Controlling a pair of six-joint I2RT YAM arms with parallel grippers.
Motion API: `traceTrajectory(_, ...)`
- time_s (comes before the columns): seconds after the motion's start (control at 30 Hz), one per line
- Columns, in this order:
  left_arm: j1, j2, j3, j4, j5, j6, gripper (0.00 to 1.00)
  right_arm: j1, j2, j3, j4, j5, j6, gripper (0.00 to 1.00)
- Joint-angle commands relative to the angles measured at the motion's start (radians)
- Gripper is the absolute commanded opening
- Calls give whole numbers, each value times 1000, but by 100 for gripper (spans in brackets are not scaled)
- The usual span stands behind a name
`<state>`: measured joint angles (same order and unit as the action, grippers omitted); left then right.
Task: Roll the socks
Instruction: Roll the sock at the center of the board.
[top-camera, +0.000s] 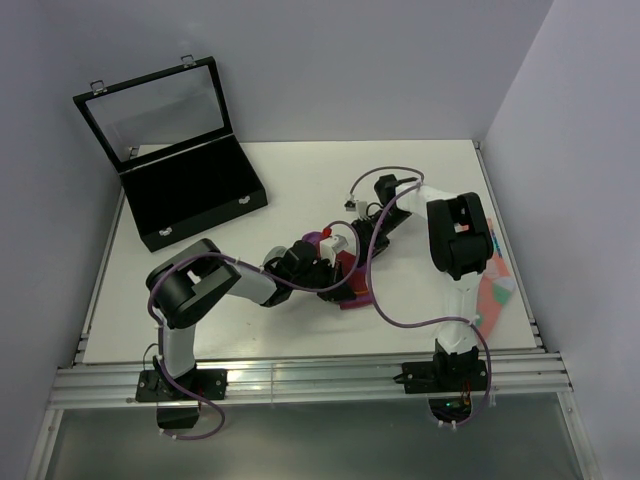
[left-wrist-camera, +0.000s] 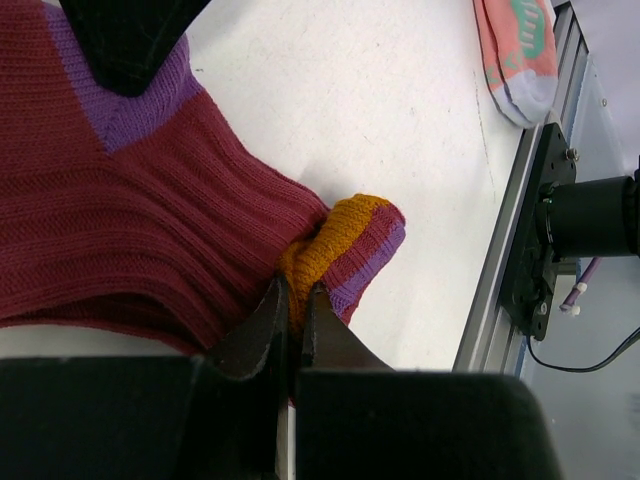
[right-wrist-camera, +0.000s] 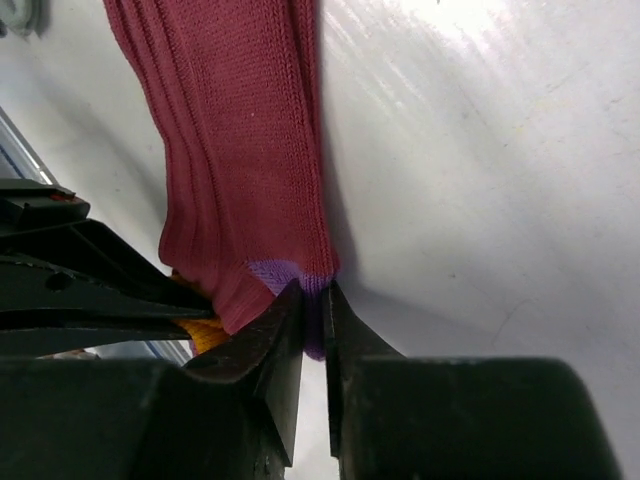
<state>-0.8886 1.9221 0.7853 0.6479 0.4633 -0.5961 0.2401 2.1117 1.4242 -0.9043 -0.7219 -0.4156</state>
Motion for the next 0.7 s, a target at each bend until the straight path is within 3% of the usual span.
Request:
traceTrajectory(0.0, -7, 49, -34, -214, 6, 36, 0, 2, -19, -44, 57, 48, 8, 17)
traceTrajectory(0.27, 43, 58, 14, -292, 93, 55, 0, -56, -117, -117, 160, 90, 81, 6)
traceTrajectory(0.67, 89, 137, 187, -529, 186, 99, 0, -101, -144, -151, 222, 93, 106, 6)
